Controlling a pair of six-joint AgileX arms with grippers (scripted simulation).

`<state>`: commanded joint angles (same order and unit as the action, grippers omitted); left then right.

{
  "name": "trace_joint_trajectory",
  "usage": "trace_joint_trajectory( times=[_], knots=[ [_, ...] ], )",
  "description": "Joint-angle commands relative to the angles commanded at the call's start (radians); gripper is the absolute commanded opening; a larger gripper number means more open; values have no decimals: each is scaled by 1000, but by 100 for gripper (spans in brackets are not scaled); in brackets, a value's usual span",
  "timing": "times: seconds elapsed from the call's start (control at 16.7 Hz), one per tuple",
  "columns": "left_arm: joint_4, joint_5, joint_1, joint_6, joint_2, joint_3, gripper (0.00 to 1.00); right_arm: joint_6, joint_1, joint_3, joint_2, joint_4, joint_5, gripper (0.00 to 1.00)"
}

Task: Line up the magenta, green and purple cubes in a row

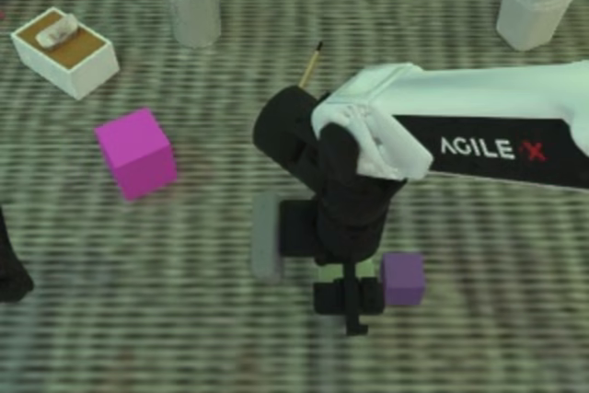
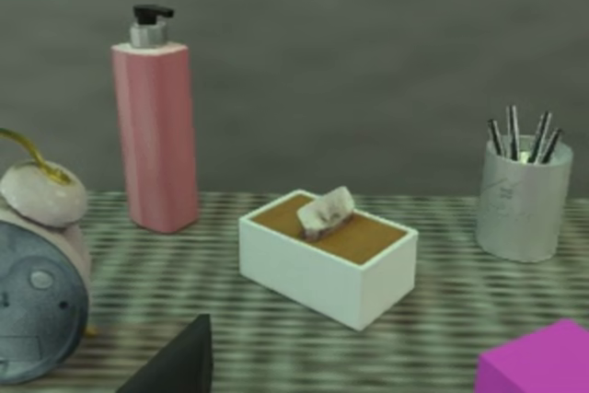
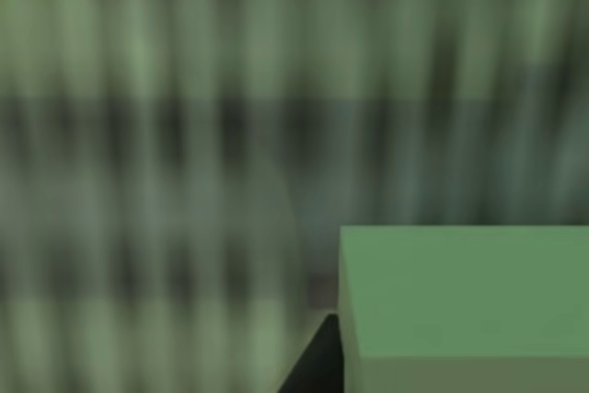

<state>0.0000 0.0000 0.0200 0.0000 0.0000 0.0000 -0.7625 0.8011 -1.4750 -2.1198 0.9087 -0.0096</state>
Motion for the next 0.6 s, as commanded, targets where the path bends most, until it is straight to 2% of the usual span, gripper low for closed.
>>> trace_joint_trajectory(
  times=[0.18,0.6],
  knots=[
    [0,0,0,0,0,0,100,0,0,0,0,0,0,0],
    [0,0,0,0,0,0,100,0,0,0,0,0,0,53]
  ],
)
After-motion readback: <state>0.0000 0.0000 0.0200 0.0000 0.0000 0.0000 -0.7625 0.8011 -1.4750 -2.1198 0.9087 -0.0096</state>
